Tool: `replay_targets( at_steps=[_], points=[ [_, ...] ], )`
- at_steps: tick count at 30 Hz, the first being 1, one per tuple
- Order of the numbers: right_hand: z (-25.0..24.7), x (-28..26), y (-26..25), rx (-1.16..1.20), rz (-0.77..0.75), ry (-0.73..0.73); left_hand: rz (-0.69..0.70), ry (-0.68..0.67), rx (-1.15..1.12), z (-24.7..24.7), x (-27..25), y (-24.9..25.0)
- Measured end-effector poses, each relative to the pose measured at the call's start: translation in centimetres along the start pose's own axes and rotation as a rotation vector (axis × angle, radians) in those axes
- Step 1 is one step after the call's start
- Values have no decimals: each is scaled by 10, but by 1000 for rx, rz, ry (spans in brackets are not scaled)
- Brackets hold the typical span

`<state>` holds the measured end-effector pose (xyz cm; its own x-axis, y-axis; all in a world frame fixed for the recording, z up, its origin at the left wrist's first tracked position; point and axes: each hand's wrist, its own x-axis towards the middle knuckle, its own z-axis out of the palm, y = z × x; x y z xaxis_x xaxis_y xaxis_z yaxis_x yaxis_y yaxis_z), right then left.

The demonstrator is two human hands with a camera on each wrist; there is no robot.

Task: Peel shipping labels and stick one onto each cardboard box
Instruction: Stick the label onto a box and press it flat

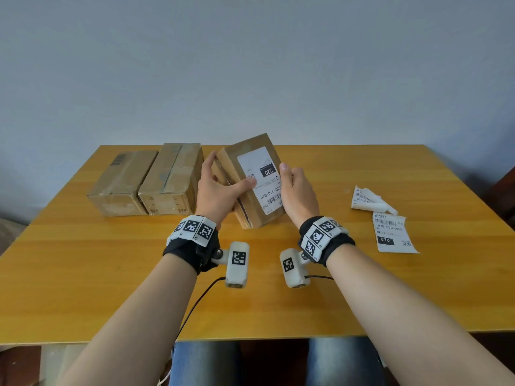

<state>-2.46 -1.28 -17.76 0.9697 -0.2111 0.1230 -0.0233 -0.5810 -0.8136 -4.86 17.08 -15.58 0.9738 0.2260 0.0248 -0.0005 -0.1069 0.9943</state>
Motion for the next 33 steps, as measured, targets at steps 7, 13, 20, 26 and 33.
replay_targets(
  at_steps=[7, 13, 20, 26, 33],
  points=[
    [1, -1, -12, -187, -2, 24, -37, -16, 61, 9, -7, 5],
    [-1, -8, -23, -305, -95, 26, -127, 62, -56, 12, -6, 6],
    [0, -6, -21, -327, -246, -16, -237, 78, -180, 7, -2, 6],
    [-5, 1, -17, -86, -117, -95, -215, -12, -185, -3, 3, 8],
    [-9, 11, -23, 52, -40, -48, -94, -66, -60, -2, -2, 14]
  ],
)
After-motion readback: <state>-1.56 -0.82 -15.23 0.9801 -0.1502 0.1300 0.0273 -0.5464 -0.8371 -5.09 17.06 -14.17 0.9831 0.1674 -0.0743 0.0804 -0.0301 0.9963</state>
